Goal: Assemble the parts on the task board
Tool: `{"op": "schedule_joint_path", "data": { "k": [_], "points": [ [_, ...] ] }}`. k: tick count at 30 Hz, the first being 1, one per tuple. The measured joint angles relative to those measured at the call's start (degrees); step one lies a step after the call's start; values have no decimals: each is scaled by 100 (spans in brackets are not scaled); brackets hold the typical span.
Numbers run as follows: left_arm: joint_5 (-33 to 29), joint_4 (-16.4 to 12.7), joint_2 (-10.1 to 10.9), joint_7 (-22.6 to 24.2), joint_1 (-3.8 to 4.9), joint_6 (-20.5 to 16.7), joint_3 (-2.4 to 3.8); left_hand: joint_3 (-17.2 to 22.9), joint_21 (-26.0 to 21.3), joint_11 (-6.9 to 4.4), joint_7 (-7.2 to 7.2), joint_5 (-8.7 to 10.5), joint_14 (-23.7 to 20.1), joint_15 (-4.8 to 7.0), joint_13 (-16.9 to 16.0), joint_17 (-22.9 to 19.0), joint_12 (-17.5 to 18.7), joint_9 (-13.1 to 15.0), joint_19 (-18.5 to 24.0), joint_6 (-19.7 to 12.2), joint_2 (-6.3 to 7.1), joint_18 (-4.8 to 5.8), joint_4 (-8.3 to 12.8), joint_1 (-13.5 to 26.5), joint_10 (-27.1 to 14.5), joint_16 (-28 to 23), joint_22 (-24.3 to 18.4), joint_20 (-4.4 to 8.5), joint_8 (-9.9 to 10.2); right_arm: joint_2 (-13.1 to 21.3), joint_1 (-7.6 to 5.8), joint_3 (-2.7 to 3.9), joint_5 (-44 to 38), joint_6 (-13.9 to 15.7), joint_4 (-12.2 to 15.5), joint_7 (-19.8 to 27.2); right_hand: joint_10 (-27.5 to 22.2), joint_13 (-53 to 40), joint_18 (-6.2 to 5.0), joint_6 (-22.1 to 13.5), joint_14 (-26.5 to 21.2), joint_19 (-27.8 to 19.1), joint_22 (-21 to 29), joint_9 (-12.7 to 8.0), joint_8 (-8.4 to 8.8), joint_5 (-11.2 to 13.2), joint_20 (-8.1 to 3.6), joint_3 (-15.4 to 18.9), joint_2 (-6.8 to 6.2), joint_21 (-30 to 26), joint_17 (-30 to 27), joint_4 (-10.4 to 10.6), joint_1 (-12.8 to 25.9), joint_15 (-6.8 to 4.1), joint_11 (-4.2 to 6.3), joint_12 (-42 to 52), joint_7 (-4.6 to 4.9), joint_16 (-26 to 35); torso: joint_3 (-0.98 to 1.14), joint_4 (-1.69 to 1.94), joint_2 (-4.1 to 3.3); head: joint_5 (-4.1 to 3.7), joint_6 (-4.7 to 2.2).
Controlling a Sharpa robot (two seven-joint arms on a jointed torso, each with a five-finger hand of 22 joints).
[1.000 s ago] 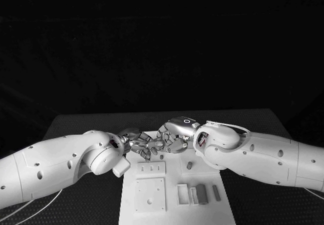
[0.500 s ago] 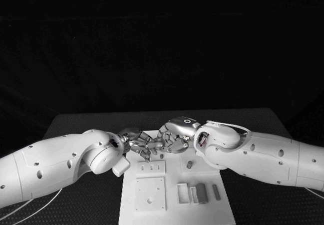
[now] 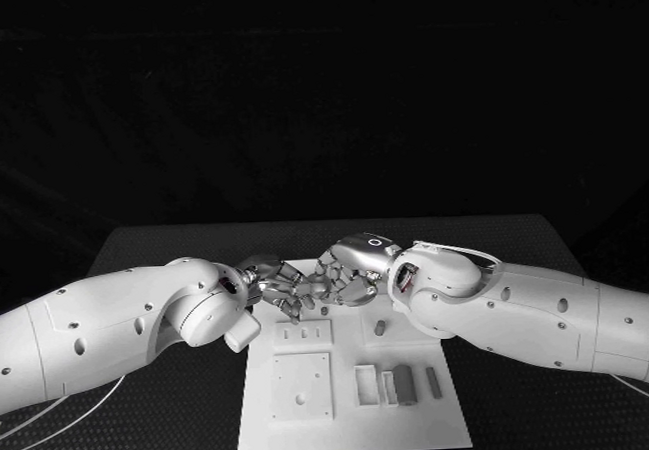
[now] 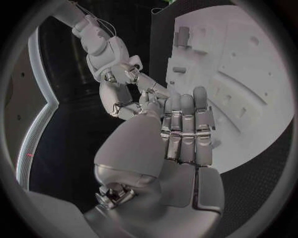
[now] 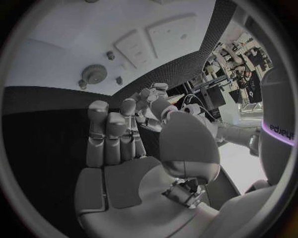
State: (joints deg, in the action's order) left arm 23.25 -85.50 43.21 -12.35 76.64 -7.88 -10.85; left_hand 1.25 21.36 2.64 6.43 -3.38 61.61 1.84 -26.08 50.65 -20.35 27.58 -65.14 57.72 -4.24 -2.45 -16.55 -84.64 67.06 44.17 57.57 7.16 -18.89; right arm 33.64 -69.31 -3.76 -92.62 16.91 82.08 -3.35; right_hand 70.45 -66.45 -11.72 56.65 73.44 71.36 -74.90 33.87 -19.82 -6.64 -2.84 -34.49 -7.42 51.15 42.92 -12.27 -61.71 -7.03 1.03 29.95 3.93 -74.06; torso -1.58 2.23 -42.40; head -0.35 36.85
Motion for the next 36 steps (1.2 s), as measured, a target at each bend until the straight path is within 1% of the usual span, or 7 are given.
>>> {"op": "schedule_joint_path", "data": {
  "k": [7, 12, 17, 21, 25, 34, 36],
  "points": [
    [-38, 5, -1, -24, 1, 12, -1, 44, -30, 0, 0, -16, -20, 20, -6, -33, 0, 2, 0, 0, 109, 28, -12, 282, 0, 21, 43, -1, 54, 0, 1, -2, 2, 1, 8, -15, 0, 5, 0, -6, -1, 0, 0, 0, 4, 0, 0, 0, 0, 0, 0, 0, 0, 0, 0, 0, 6, 0, -1, -1, 0, 1, 8],
    [-51, 7, -5, -52, 2, 19, 1, 65, -45, 0, 0, -16, -41, 0, -11, -52, 0, 5, 0, 0, 197, 33, -23, 421, 0, 43, 63, -1, 53, 4, 3, -3, 3, 1, 17, -17, 0, 5, 0, -6, -1, 0, 0, 0, 20, 0, 0, 1, 0, 0, -1, 0, 0, 0, 0, 0, 6, 0, -2, -1, 1, 1, 17],
    [-54, 9, -7, -80, 3, 24, 4, 73, -45, 0, 0, -16, -41, 0, -11, -52, 0, 8, 0, 0, 191, 40, -14, 437, 0, 43, 65, -1, 53, 10, 6, -5, 3, 0, 33, -22, 0, 5, 0, -7, -1, 0, 0, 0, 21, 0, 1, 1, 0, 0, -1, 0, 0, 0, 0, 0, 7, 0, -4, 0, 1, -4, 20],
    [-55, 9, -7, -98, 4, 25, 4, 96, -52, 0, 0, -16, -41, 0, -17, -67, 0, 17, 0, 0, 170, 42, -23, 613, 0, 50, 83, -2, 53, 16, 9, -6, 3, 0, 53, -23, 0, 5, 0, -14, -1, 0, 0, 0, 32, 0, 1, 1, 0, 0, 0, 0, 0, 1, 0, 0, 15, 0, -6, 2, 2, -5, 26],
    [-55, 11, -7, -121, 4, 25, 4, 129, -72, 0, 0, -16, -41, 0, -25, -86, 0, 37, 0, 0, 215, 24, -22, 810, 0, 82, 117, -2, 76, 15, 10, -6, 3, 1, 70, -23, 0, 5, 0, -15, -1, -1, 0, 4, 13, 0, 1, 1, 0, 0, 4, 0, 0, 1, 0, 0, 15, 0, -5, 2, 2, 1, 30],
    [-34, 10, -20, -184, 6, 29, 7, 224, -94, 0, 0, -15, -41, 0, -39, -98, 0, 60, -23, 0, 249, 21, 10, 841, 0, 119, 153, 18, 76, 11, 16, -8, 3, 2, 79, -23, 0, 11, -1, -16, -7, 0, 0, 11, 13, 0, 1, 1, 0, 0, 4, 0, 0, 7, 0, 0, 17, 0, -5, -1, 2, 2, 48],
    [-27, 7, -20, -201, 6, 32, 8, 248, -111, 0, -5, -65, -41, 0, -43, -103, 0, 79, -31, 8, 217, 21, 34, 705, 0, 128, 178, 11, 76, 11, 18, -10, 3, 2, 84, -26, 0, 11, -1, -17, -7, 0, 0, 11, 13, 0, 1, 1, 0, 0, 4, 0, 0, 7, 0, 0, 17, 0, -5, -1, 2, 2, 51]
  ]
}}
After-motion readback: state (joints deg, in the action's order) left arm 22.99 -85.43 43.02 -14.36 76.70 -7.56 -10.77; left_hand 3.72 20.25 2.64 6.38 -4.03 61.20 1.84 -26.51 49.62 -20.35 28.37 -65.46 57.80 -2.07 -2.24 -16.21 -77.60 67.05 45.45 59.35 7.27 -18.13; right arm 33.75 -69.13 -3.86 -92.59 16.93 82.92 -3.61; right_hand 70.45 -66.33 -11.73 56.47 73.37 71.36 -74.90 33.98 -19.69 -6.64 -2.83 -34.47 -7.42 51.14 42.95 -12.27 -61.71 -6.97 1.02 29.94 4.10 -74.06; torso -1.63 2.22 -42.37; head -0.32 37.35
